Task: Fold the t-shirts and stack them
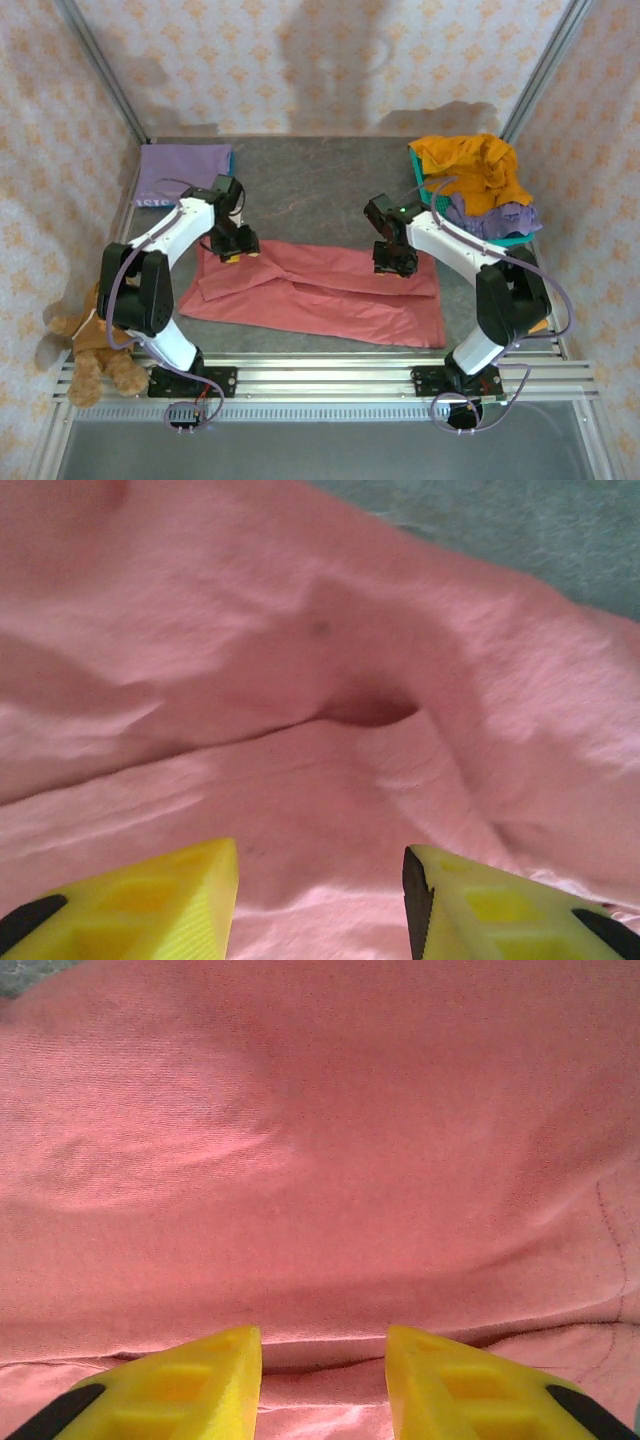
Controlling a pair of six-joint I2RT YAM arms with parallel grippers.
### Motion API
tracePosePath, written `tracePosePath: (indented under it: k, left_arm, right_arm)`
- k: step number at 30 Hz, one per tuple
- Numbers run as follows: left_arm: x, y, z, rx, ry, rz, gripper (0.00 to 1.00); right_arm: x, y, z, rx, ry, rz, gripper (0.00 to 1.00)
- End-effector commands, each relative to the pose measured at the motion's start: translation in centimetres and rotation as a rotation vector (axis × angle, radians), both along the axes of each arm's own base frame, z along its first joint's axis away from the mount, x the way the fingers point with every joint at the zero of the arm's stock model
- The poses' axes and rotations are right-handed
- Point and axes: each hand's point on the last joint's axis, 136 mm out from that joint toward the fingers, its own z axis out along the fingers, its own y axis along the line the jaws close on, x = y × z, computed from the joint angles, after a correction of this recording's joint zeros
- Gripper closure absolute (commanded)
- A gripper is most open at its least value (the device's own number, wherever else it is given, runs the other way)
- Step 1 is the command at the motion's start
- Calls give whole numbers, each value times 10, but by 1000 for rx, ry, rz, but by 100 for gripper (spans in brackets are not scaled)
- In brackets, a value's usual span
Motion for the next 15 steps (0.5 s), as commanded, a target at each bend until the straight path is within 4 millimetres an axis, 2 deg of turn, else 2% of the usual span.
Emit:
tracePosePath:
  k: [1,7,15]
  left_arm:
    - [24,-11,3,-19,-59,13,52]
    - [29,-17,-13,10,-22,-3,52]
    - [29,-16,-27,51,3,-19,63]
  right_arm:
    - [4,2,4,-5,-11,24,63]
    - [1,0,3,-10,-7,22,63]
    - [1,-1,3,-12,-5,31,63]
